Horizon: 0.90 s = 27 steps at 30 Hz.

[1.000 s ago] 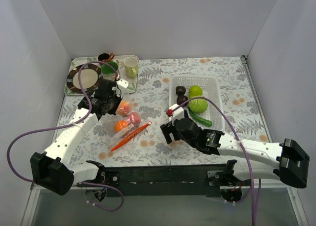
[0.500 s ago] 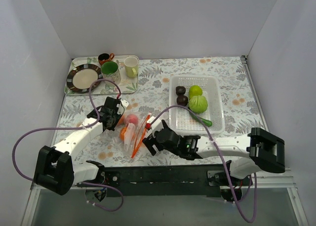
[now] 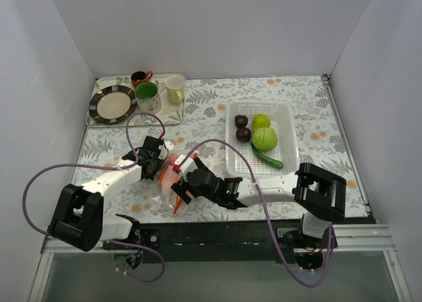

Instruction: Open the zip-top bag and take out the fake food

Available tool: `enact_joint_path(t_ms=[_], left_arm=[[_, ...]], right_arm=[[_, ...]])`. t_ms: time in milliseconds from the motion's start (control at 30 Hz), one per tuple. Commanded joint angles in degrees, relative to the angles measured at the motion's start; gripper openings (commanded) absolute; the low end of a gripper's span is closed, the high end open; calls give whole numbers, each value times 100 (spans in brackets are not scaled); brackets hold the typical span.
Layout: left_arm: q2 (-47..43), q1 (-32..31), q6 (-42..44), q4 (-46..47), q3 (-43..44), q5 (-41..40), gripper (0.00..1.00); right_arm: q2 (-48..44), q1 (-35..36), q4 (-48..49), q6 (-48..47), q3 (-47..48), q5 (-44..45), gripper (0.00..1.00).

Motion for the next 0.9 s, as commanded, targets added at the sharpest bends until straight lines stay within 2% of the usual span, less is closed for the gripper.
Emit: enact_joint_path(t_ms=[0, 333, 600, 867], left_arm=[[94, -30, 210, 315, -114, -50, 0], [393, -30, 395, 641, -202, -156, 0], [858, -30, 149, 465, 150, 37, 0], [1079, -39, -71, 158, 439, 318, 0]], right_arm=[[304, -123, 462, -263, 294, -291, 95], [278, -168, 884, -228, -31, -748, 95], [682, -168, 1095, -316, 163, -1205, 96], [1244, -168, 1016, -447, 663, -1250, 96]])
